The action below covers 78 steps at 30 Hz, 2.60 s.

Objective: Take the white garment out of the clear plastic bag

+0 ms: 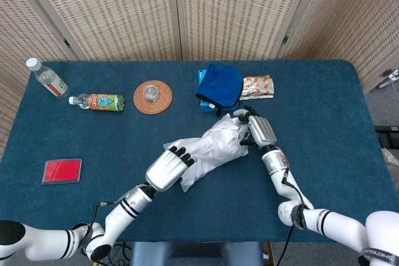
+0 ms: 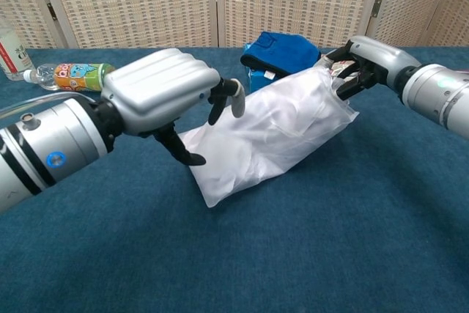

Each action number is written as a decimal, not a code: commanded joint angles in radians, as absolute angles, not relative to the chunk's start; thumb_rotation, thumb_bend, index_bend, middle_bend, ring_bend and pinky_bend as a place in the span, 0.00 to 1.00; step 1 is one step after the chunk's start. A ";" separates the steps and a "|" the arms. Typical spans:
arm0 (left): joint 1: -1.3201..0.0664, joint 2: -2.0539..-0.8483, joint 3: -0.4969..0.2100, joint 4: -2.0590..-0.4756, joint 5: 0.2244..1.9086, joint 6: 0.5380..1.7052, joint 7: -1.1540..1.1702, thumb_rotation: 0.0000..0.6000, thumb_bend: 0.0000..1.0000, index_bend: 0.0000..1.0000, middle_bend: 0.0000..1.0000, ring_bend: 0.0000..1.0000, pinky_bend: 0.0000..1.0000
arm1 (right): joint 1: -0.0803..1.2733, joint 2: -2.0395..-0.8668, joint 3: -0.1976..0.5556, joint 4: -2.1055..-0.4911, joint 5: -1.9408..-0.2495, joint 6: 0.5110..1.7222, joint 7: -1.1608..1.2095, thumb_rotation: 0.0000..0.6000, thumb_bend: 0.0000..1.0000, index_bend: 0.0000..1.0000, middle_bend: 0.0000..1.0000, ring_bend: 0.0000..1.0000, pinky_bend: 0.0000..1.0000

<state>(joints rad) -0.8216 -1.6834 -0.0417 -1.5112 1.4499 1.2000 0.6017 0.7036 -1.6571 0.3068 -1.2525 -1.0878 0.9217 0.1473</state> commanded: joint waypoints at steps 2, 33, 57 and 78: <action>-0.820 -1.692 -0.036 -1.497 1.472 1.191 0.610 1.00 0.04 0.35 0.48 0.35 0.49 | 0.703 -1.657 0.311 -1.252 -1.088 0.921 0.152 1.00 0.58 0.90 0.25 0.05 0.22; -0.740 -1.820 -0.006 -1.339 1.612 1.212 0.577 1.00 0.00 0.38 0.48 0.36 0.49 | 0.692 -1.653 0.325 -1.254 -1.076 0.918 0.162 1.00 0.58 0.90 0.25 0.05 0.22; -0.670 -1.941 -0.016 -1.231 1.634 1.259 0.662 1.00 0.00 0.48 0.65 0.47 0.51 | 0.683 -1.653 0.323 -1.254 -1.083 0.916 0.172 1.00 0.58 0.90 0.25 0.05 0.22; -0.631 -1.941 -0.019 -1.246 1.645 1.265 0.703 1.00 0.00 0.57 0.88 0.68 0.67 | 0.678 -1.659 0.322 -1.242 -1.084 0.913 0.185 1.00 0.58 0.90 0.25 0.05 0.22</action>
